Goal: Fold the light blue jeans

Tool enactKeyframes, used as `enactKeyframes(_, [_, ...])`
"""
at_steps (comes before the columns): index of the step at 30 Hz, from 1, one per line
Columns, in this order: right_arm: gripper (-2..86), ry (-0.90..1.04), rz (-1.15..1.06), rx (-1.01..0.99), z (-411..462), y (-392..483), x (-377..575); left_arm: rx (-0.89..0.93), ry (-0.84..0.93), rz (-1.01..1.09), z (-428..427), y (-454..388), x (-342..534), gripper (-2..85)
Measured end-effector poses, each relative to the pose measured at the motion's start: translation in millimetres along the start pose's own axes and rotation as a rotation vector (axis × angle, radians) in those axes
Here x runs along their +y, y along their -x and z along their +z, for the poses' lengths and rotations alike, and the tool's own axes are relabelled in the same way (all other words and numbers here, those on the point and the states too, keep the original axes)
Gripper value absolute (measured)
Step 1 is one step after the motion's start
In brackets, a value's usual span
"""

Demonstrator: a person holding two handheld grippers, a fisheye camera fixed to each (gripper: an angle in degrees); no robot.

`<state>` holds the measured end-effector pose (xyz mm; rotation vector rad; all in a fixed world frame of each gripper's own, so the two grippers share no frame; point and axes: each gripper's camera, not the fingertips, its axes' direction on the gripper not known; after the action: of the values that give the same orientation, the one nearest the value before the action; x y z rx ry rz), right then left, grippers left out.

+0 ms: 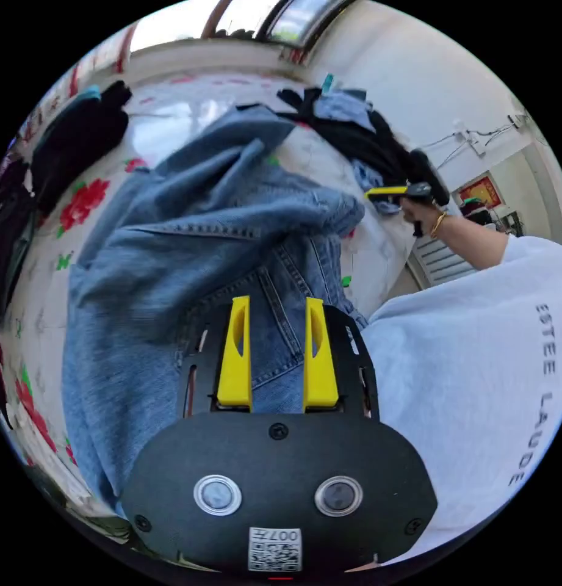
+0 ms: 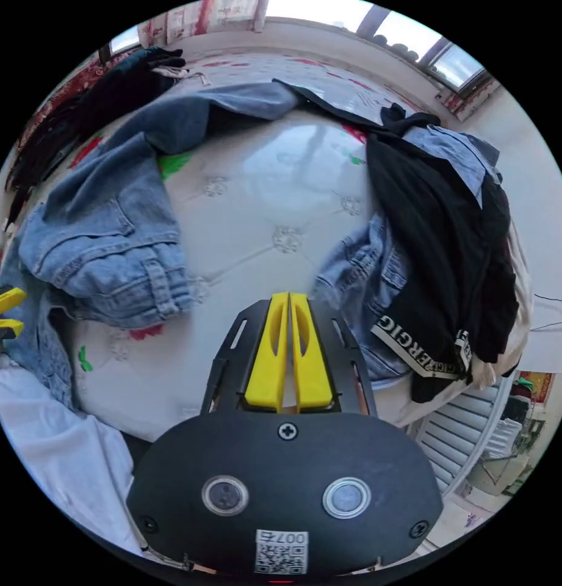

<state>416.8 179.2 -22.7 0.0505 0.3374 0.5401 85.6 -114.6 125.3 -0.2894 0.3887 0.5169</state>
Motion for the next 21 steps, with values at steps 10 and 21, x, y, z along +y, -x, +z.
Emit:
enactKeyframes(10, [-0.2, 0.104, 0.087, 0.009, 32.1, -170.9, 20.9, -0.713, 0.237, 0.008, 13.8, 35.9, 12.5, 3.9])
enactKeyframes(21, [6.2, -0.335, -0.161, -0.804, -43.8, -129.6, -59.2, -0.548, -0.181, -0.857, -126.5, 130.9, 127.5, 4.6])
